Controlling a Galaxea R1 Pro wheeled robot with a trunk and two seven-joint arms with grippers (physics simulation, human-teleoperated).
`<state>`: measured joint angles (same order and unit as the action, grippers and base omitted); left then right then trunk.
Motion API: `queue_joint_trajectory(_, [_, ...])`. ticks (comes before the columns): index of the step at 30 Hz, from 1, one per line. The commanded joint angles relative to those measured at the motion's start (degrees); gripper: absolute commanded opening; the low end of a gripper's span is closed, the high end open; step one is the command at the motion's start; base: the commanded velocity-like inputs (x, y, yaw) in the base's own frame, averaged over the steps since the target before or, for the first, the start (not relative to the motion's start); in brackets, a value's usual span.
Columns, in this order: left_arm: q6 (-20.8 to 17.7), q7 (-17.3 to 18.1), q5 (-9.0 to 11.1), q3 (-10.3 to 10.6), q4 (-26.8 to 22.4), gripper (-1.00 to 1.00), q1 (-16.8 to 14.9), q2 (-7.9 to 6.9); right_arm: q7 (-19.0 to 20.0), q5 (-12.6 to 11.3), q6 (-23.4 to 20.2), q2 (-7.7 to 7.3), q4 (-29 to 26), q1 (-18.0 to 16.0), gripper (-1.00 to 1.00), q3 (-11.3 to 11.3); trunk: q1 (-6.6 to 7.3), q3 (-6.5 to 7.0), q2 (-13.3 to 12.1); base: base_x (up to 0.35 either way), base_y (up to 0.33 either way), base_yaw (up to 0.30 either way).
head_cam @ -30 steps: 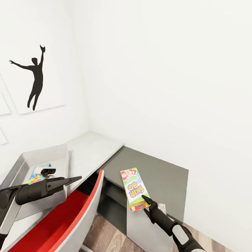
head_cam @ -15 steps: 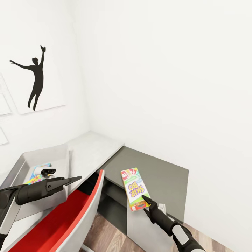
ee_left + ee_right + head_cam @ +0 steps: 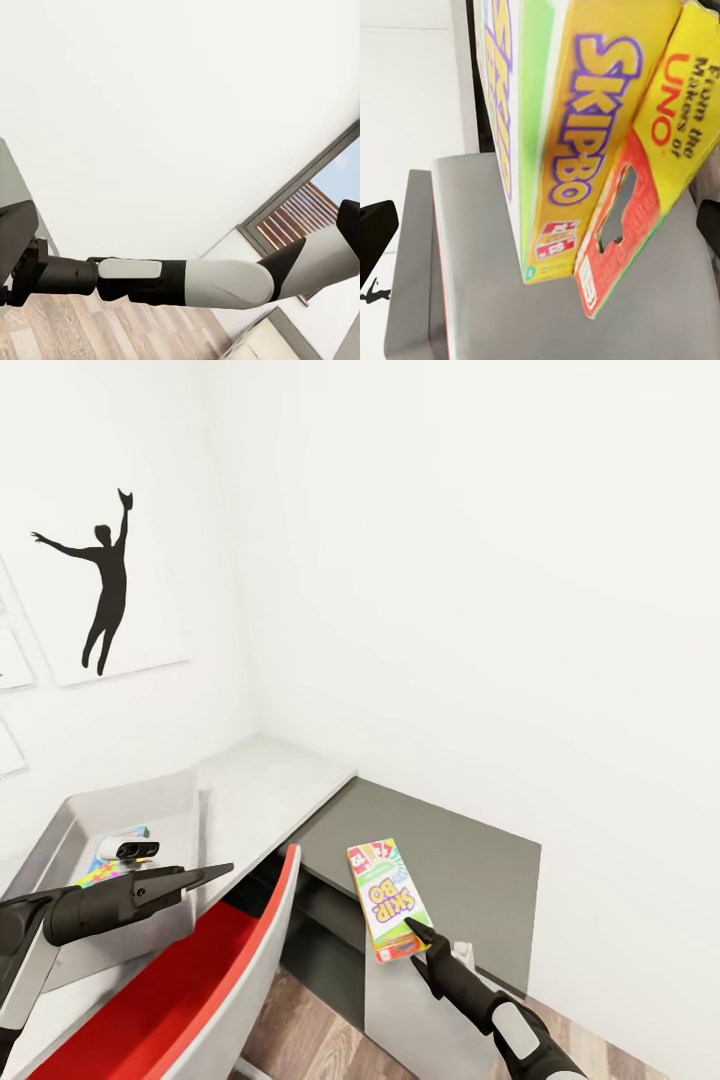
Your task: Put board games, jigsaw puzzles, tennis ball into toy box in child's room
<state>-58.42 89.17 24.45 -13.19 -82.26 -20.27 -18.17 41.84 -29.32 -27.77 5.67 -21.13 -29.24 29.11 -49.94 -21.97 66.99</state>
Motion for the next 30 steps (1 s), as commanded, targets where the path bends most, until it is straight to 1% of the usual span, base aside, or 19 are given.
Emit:
queue_joint_trajectory(1, [-0.6, 0.2, 0.0, 0.0, 0.0, 1.0, 0.0, -0.02, 0.0, -0.3, -0.4, 0.04, 0.0, 0.0, 1.0, 0.2, 0.0, -0.07, 0.0, 0.0, 0.103, 0.0])
queue_joint_trajectory(5, [-0.6, 0.2, 0.0, 0.0, 0.0, 1.0, 0.0, -0.02, 0.0, -0.3, -0.4, 0.04, -0.1, 0.0, 1.0, 0.2, 0.0, -0.07, 0.0, 0.0, 0.088, 0.0])
queue_joint_trajectory(14, [-0.6, 0.2, 0.0, 0.1, 0.0, 1.0, 0.0, -0.02, 0.0, -0.3, -0.4, 0.04, 0.0, 0.0, 1.0, 0.2, 0.0, -0.07, 0.0, 0.003, 0.012, 0.0])
queue_joint_trajectory(20, [-0.5, 0.2, 0.0, 0.1, 0.0, 1.0, 0.0, -0.02, 0.0, -0.3, -0.4, 0.04, 0.0, 0.0, 1.0, 0.2, 0.0, -0.07, 0.0, 0.095, 0.048, 0.0])
queue_joint_trajectory(30, [-0.5, 0.2, 0.0, 0.1, 0.0, 1.0, 0.0, -0.02, 0.0, -0.2, -0.4, 0.04, 0.0, 0.0, 1.0, 0.2, 0.0, -0.07, 0.0, 0.012, 0.005, 0.0])
